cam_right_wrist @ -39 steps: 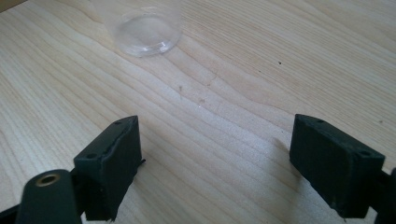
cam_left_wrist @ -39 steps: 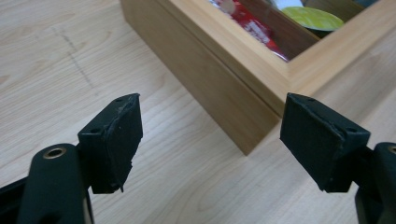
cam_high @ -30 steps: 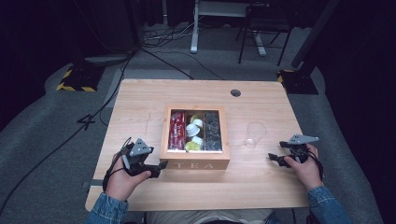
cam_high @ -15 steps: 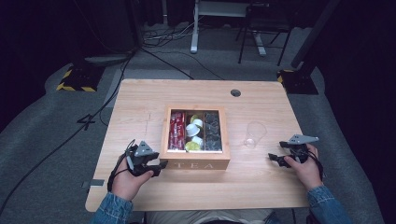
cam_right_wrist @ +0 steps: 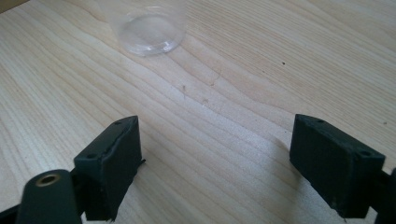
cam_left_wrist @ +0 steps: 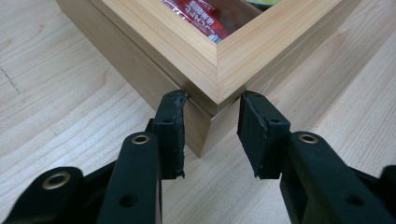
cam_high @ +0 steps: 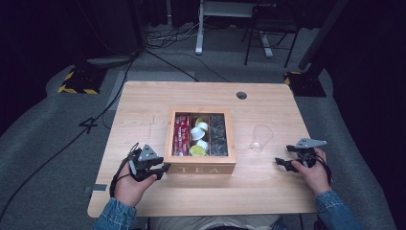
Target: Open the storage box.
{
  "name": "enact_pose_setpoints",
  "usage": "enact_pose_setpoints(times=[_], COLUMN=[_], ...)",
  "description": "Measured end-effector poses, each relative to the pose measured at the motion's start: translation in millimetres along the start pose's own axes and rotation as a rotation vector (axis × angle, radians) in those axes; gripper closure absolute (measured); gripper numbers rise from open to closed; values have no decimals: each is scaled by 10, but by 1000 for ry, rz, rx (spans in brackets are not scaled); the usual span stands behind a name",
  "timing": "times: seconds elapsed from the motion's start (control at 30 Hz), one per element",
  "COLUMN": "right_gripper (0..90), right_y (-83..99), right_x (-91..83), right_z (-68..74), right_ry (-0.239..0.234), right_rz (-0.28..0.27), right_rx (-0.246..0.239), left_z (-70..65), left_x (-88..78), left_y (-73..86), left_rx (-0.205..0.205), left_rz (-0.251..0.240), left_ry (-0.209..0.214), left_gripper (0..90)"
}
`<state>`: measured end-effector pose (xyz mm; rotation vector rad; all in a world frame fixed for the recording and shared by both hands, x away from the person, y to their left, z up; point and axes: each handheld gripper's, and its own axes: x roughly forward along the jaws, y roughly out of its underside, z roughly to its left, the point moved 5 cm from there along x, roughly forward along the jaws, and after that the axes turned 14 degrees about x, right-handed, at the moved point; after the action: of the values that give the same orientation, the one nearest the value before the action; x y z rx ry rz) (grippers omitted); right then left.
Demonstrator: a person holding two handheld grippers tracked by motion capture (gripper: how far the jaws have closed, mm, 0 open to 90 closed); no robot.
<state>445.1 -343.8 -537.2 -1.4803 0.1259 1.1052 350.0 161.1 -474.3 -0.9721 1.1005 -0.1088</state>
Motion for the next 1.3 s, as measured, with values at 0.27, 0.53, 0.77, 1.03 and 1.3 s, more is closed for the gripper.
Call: enact_pose_setpoints(times=[0.27,0.53,0.77,1.03,1.3], right_gripper=[175,202,236,315,324], right_y=[2,-78,-258,-457,-729], right_x=[-20,-151,-330,-514,-591], right_z=[42,142,359,667,1168], right_ry=[-45,-75,-203,-217,-302], right_rz=[12,-11,-114,-166,-172], right_rx=[25,33,104,56,-56], left_z=[9,22,46,86,133], left_x=[-28,-51,-101,-124,-162], left_y=[-22,-53,-105,-176,-253], left_rx=[3,14,21,38,42], left_rz=[-1,2,-18,-33,-63], left_ry=[16,10,11,15,12], left_gripper=[661,680,698,711,713])
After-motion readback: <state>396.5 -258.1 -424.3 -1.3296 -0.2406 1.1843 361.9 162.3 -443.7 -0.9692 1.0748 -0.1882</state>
